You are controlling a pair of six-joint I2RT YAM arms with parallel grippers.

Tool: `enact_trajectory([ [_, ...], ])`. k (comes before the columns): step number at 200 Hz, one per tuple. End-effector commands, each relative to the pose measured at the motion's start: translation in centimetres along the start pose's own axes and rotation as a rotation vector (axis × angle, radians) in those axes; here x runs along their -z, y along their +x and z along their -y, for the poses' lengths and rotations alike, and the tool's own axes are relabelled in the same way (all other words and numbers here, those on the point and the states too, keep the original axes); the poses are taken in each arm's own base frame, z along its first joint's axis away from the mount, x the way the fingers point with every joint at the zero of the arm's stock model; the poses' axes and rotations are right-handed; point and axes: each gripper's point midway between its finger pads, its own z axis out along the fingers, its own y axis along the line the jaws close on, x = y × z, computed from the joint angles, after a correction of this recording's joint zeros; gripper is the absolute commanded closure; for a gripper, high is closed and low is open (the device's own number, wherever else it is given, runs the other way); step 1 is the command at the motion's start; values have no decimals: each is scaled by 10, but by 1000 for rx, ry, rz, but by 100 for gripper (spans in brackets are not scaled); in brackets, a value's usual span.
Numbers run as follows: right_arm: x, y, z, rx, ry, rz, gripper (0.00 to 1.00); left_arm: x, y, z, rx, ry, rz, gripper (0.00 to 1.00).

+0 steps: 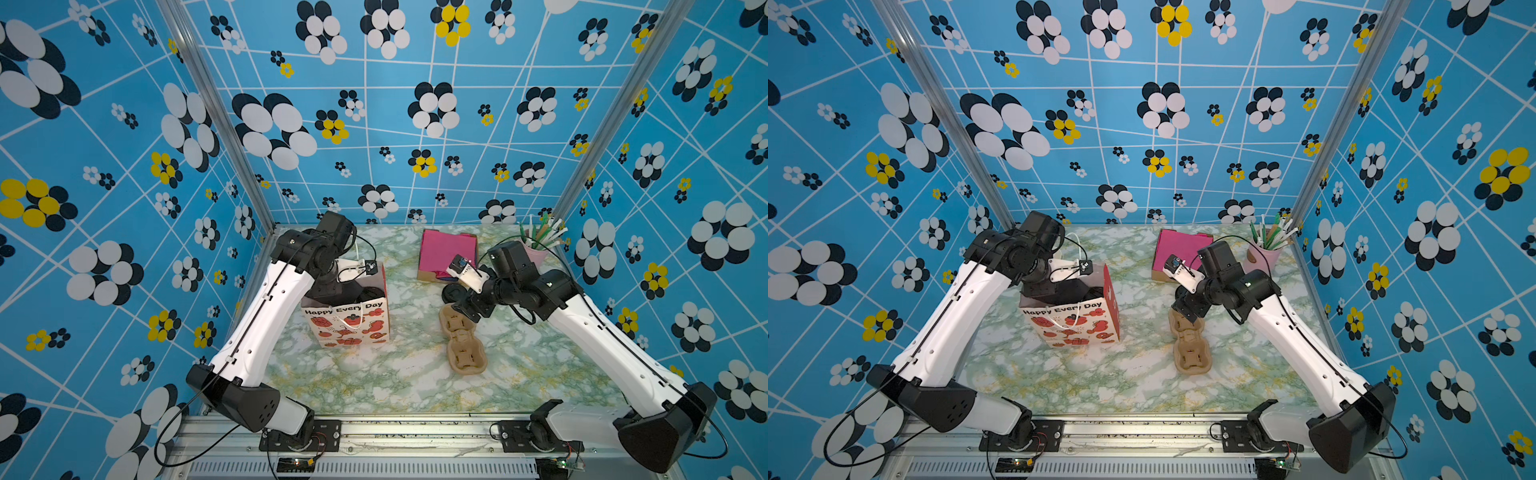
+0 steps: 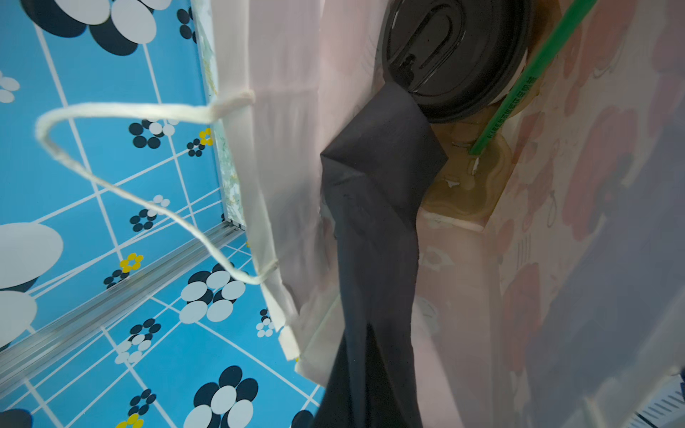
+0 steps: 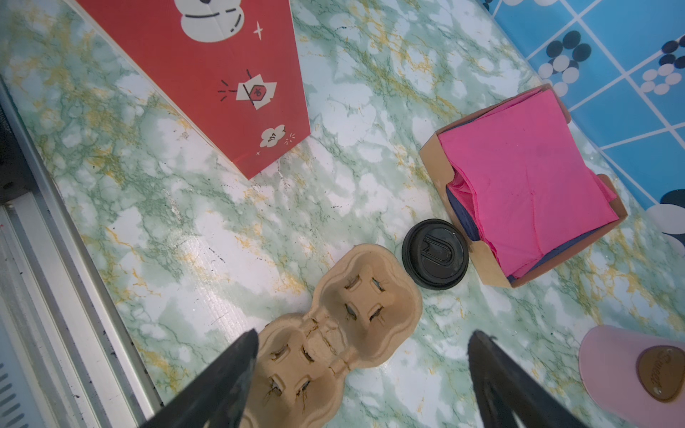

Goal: Pack a coffee takeout order
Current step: Place the napkin in the takeout bag.

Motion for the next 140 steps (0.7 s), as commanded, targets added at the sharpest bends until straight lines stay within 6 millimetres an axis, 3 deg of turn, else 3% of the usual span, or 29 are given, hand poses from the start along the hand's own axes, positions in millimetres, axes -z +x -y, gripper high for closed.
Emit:
enact_trajectory([
  [1,1,5,-4,-8,-14,-5,9,-10,-9,5,5,42,24,100],
  [116,0,8,-5,-3,-15,-14,9,-35,-20,17,39,136,62,100],
  [140,-1,8,-5,-4,-17,-16,9,-28,-24,13,66,119,112,82],
])
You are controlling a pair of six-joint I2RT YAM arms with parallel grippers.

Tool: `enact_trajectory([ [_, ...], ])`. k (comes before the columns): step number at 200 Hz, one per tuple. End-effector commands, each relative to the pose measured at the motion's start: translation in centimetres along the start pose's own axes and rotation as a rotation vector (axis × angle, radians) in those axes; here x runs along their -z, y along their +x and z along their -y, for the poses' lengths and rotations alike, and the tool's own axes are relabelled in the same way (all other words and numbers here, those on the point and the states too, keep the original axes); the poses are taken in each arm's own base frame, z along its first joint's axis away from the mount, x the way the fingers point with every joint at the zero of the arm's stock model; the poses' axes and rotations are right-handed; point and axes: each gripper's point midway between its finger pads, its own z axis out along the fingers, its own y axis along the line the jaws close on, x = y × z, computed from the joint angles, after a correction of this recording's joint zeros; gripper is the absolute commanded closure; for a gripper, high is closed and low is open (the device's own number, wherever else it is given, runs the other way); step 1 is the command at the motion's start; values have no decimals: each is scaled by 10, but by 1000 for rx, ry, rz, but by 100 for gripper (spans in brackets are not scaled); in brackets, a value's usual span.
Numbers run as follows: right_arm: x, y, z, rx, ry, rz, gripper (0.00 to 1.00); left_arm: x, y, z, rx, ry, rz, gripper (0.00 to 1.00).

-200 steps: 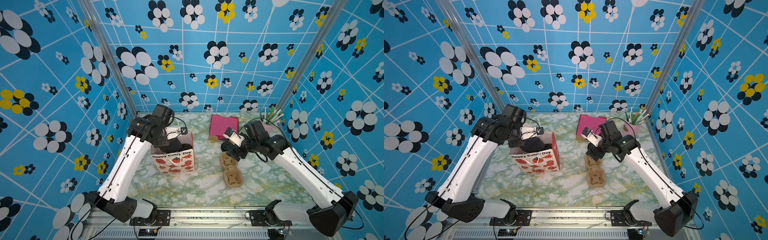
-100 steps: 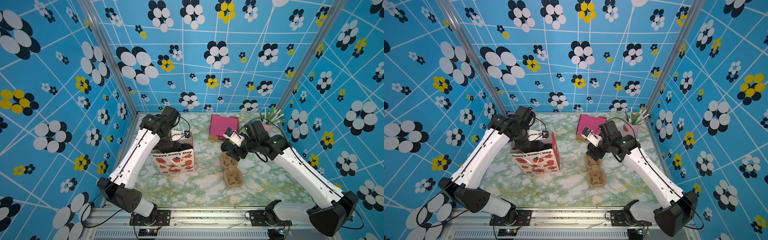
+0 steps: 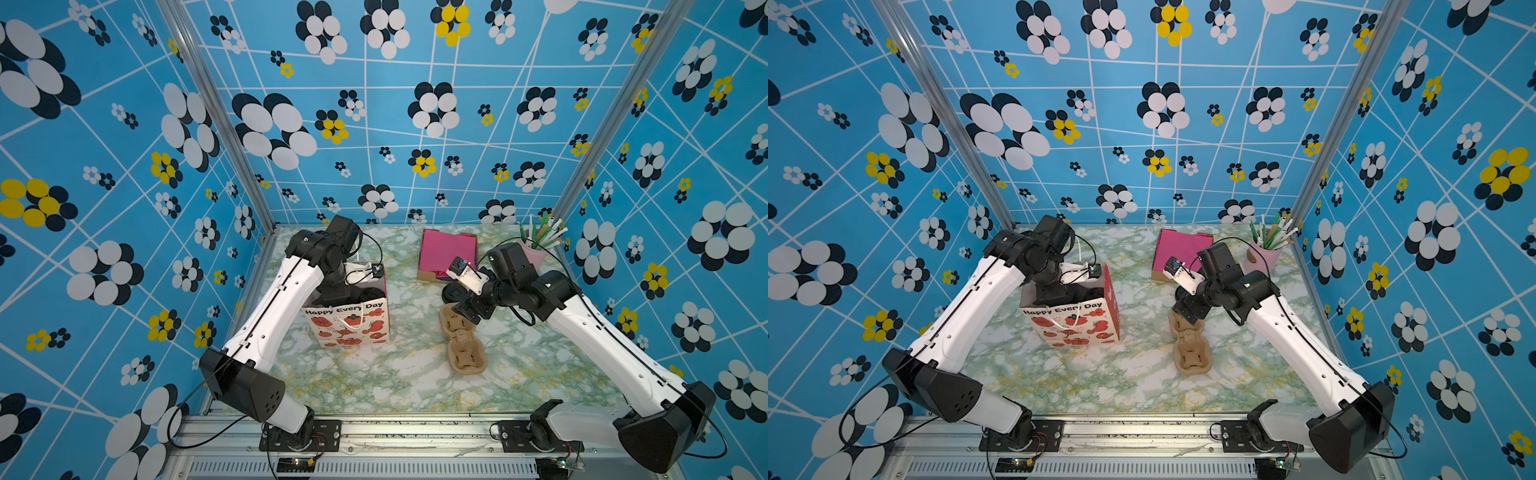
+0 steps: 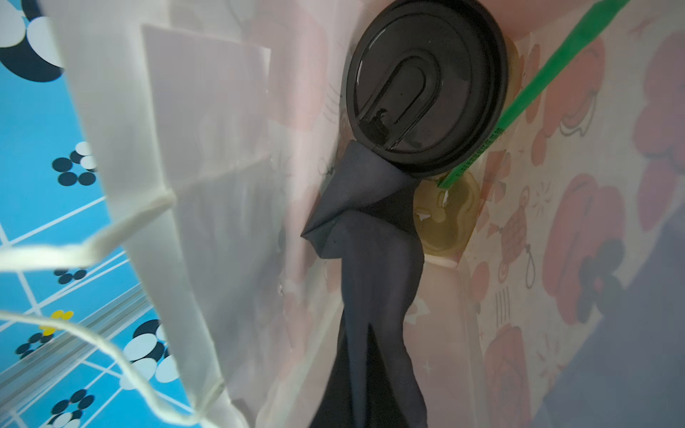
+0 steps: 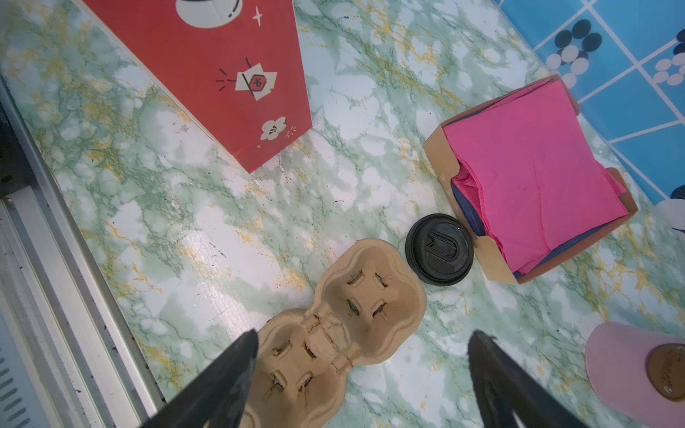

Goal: Pack a coffee takeout order
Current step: Place the napkin in the takeout bag.

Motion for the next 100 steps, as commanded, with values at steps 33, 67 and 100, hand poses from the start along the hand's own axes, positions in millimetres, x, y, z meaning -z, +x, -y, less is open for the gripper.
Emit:
enact_trajectory([
  [33,4,2,-3,-4,-9,3,9,21,-11,-14,47,-110,132,42],
  [67,5,0,-3,-8,-12,8,9,53,-14,-28,82,-232,250,27],
  [100,7,-7,-4,-16,-23,31,9,98,-14,-45,145,-412,386,12],
])
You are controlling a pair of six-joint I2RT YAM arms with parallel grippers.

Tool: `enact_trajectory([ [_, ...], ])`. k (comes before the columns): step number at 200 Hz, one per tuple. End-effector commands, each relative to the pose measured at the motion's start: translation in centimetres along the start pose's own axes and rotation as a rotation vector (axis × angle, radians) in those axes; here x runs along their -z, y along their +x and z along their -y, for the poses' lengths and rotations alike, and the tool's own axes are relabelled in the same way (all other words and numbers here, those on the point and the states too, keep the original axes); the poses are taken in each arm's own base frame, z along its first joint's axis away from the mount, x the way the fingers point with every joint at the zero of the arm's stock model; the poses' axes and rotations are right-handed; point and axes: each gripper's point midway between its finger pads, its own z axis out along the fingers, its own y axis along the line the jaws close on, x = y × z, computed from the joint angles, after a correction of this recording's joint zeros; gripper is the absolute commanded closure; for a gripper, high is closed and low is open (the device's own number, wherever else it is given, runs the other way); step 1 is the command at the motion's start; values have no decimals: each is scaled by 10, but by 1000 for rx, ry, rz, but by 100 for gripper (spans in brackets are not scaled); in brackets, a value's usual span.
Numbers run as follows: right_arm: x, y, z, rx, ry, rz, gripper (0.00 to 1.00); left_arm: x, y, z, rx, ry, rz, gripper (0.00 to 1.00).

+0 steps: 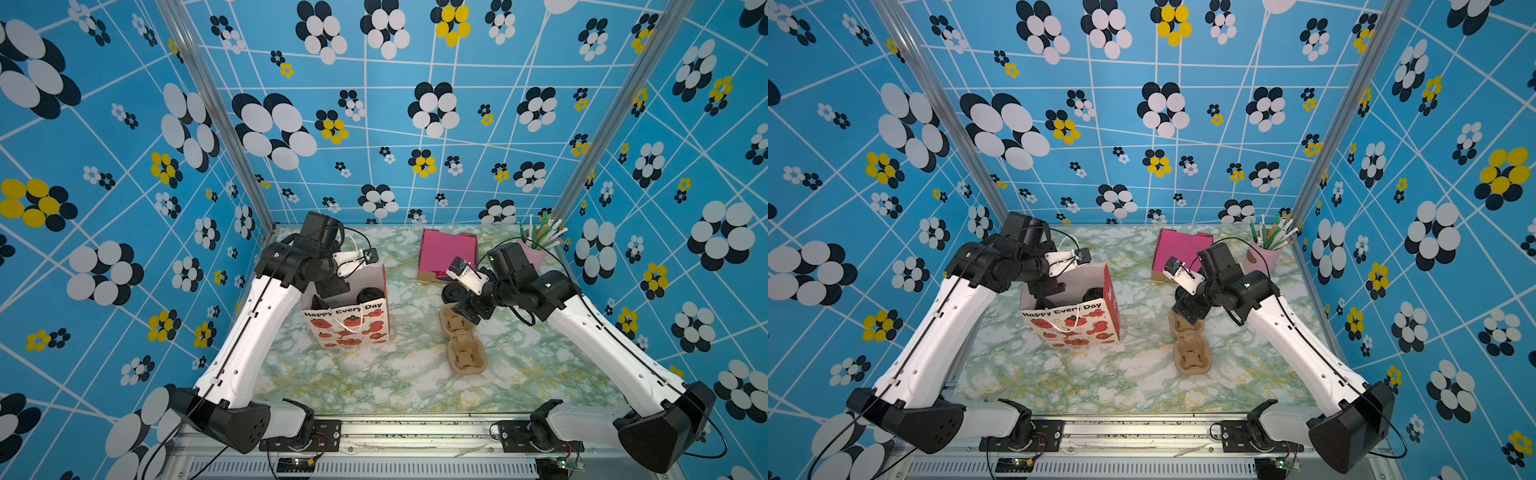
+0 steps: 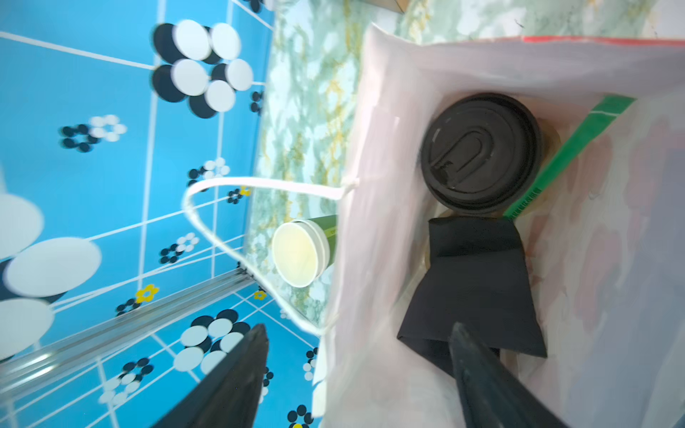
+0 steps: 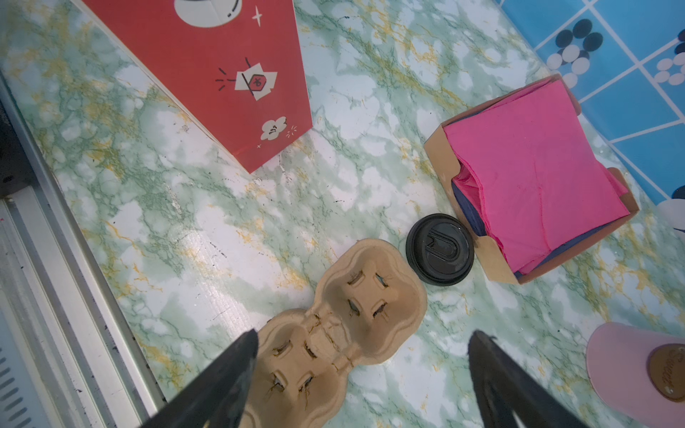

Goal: Pack a coffee takeout order
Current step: Place the napkin in the takeout bag, then reset both arms

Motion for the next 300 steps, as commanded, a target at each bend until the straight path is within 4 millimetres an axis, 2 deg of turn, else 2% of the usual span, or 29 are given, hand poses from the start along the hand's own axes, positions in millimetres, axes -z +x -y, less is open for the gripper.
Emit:
enact_trajectory([
  [1,7,-7,-3,-15,-17,31,9,26,-15,-22,54,-139,136,11],
  [25,13,-19,-2,-32,-11,86,9,65,-28,-52,189,-328,285,0],
  [49,22,-40,2,-79,1,201,8,102,-26,-75,357,-490,433,1],
  [70,28,-61,8,-166,18,323,8,121,-4,-93,571,-586,482,1],
  [90,33,-72,21,-251,76,425,6,124,30,-104,787,-663,484,1],
  [105,36,-73,36,-331,155,479,5,113,57,-106,929,-689,467,1],
  [122,35,-63,48,-378,237,489,4,95,93,-105,1103,-705,432,1],
  [145,34,-45,68,-439,369,473,2,66,137,-98,1347,-670,431,1],
  [173,28,-20,87,-516,453,455,1,29,178,-86,1568,-633,434,1],
  [226,18,43,133,-638,640,412,1,-36,231,-63,1752,-646,306,1],
  [259,12,78,154,-675,722,364,1,-53,257,-46,1789,-761,302,1],
  [300,-7,110,168,-662,779,302,1,-78,274,-29,1781,-803,278,1],
])
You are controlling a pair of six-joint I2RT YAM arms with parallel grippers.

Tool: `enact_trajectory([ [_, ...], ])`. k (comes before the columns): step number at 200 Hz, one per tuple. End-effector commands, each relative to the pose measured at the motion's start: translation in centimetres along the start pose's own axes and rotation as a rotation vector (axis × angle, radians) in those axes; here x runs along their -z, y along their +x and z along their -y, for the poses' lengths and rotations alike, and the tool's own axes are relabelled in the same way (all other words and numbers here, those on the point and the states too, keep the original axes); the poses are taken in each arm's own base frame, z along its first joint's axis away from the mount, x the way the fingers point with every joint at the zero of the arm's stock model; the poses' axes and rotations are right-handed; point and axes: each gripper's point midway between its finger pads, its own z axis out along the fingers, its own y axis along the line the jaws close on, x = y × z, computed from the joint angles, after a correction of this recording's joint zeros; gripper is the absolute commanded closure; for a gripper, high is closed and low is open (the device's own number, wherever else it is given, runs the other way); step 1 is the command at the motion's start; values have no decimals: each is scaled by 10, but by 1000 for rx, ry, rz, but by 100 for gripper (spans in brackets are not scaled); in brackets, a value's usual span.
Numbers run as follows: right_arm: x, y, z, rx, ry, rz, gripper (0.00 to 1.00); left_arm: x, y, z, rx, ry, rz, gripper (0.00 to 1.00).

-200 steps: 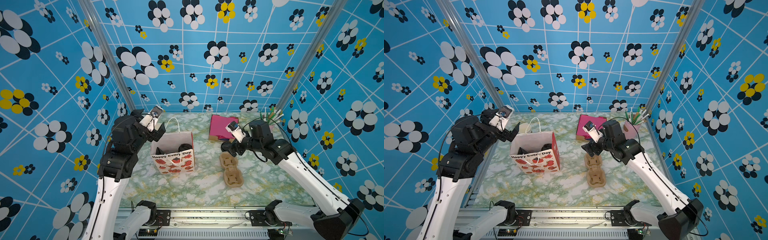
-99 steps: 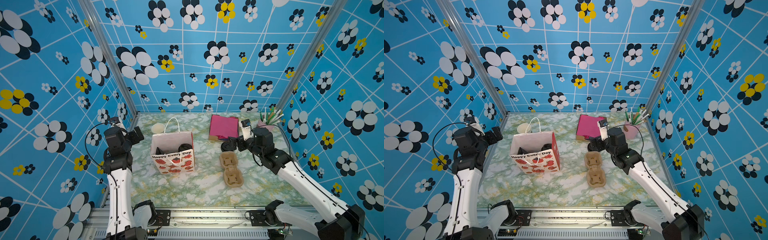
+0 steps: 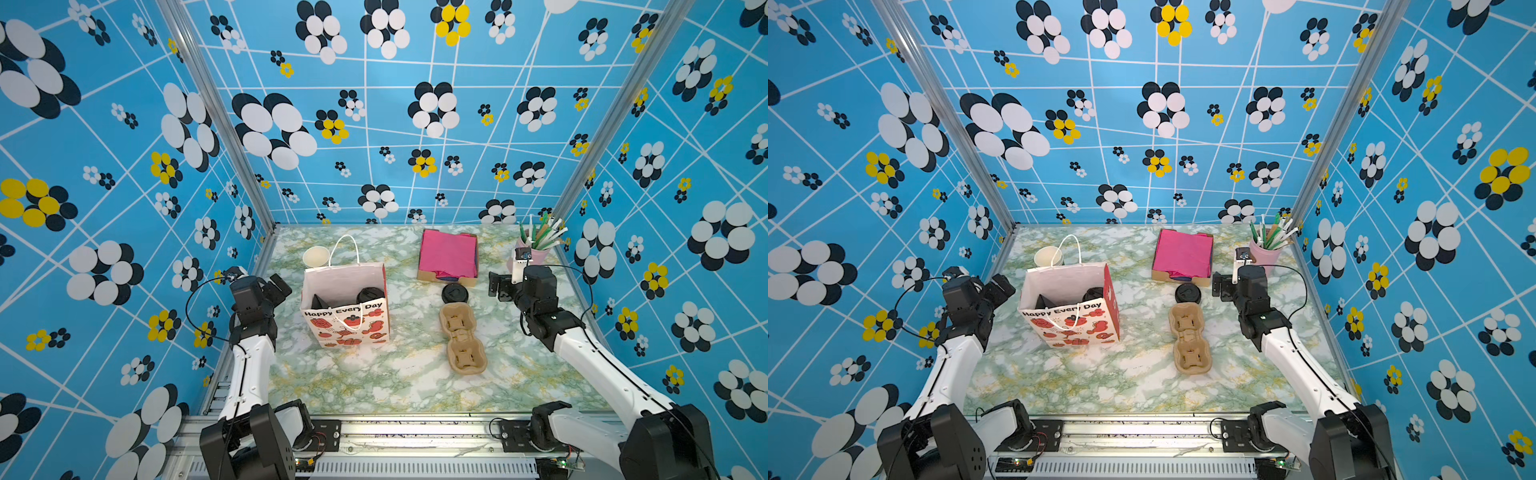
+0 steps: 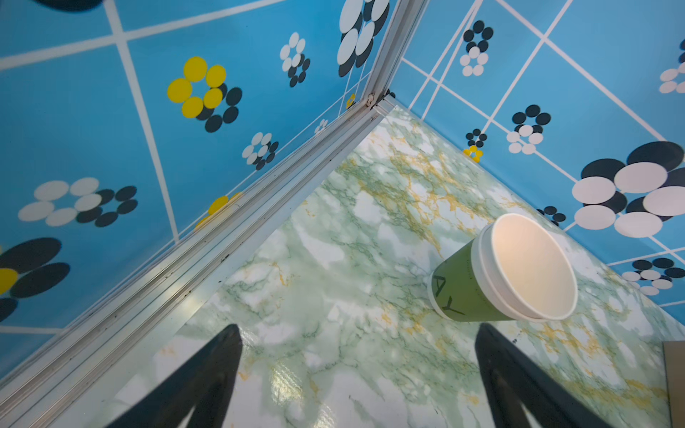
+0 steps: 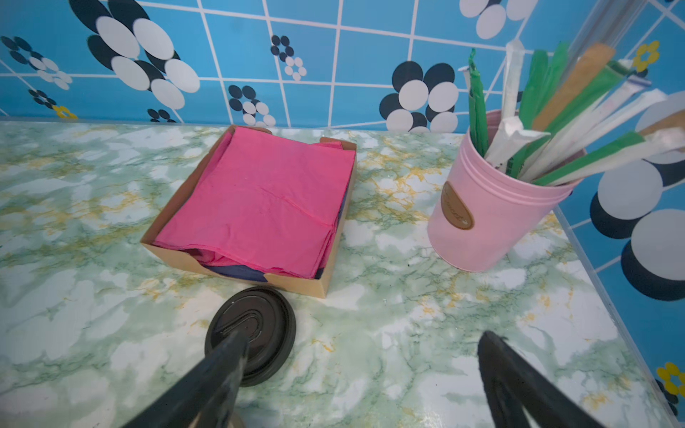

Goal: Pack a coffee takeout order
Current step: Reset both arms

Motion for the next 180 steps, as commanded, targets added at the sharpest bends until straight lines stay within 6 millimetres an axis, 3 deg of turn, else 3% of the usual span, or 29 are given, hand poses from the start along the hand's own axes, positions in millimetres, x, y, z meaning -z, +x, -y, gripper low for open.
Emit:
enact_trajectory([
  [1,-13,5,12,24,54,27,1,-8,-15,-4,16,-11,106,1],
  [35,-27,24,30,14,118,9,1,-25,10,6,-50,48,86,1],
  [72,-37,44,41,33,158,-2,1,-34,31,30,-173,110,103,1],
  [132,-56,74,38,45,153,0,1,-29,32,47,-260,175,151,1],
  [180,-66,74,33,62,128,-23,1,-30,28,51,-280,187,175,1],
])
